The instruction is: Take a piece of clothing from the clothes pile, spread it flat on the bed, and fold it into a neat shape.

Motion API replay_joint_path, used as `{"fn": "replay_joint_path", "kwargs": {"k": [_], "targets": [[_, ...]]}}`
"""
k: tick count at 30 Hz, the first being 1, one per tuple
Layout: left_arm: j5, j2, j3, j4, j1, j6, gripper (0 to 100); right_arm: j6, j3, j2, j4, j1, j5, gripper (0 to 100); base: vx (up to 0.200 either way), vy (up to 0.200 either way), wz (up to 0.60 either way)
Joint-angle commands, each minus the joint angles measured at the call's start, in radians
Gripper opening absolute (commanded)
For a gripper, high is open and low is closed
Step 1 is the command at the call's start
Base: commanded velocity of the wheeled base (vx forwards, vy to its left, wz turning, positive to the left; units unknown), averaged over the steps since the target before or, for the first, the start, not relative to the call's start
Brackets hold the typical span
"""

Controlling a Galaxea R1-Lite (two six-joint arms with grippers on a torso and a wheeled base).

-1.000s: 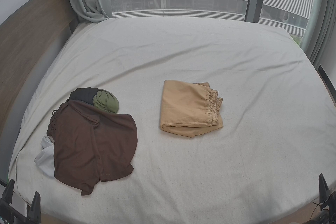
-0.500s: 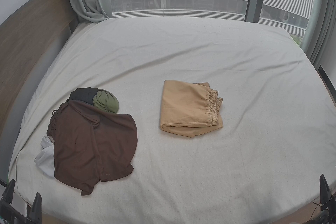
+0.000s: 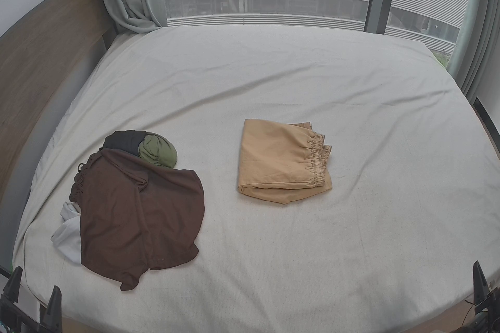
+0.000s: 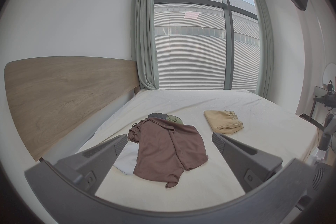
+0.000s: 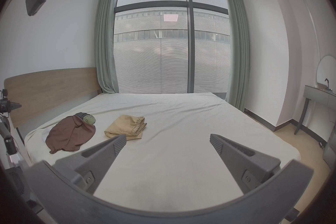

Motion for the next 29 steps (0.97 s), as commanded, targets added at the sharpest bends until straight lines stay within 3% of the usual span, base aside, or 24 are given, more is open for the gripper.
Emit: {"fn": "replay_joint_path", "kwargs": {"k": [1,2,12,14,17,29], "targets": [[0.001,-0.013,0.018,-0.001,0.000,0.002,100,-0.016,0.016,0.001,-0.014,0.001,0.040,100,0.000,0.000,0.00],[-0.002,-0.013,0.018,0.000,-0.001,-0.001,100,-0.011,0.017,0.000,-0.036,0.003,0.098,100,0.000,0.000,0.00],[-0.007,-0.013,0.018,-0.001,0.000,-0.003,100,-0.015,0.017,0.000,-0.034,0.003,0.097,100,0.000,0.000,0.00],[-0.004,-0.013,0.018,0.000,0.000,-0.004,100,-0.042,0.016,0.000,0.026,0.000,0.080,100,0.000,0.000,0.00],[-0.004,-0.013,0.018,-0.001,0.000,-0.001,100,-0.008,0.008,0.005,0.067,-0.006,0.029,100,0.000,0.000,0.00],[-0.005,-0.015,0.018,0.000,0.000,0.002,100,-0.001,0.017,-0.003,0.035,0.003,0.028,100,0.000,0.000,0.00]]}}
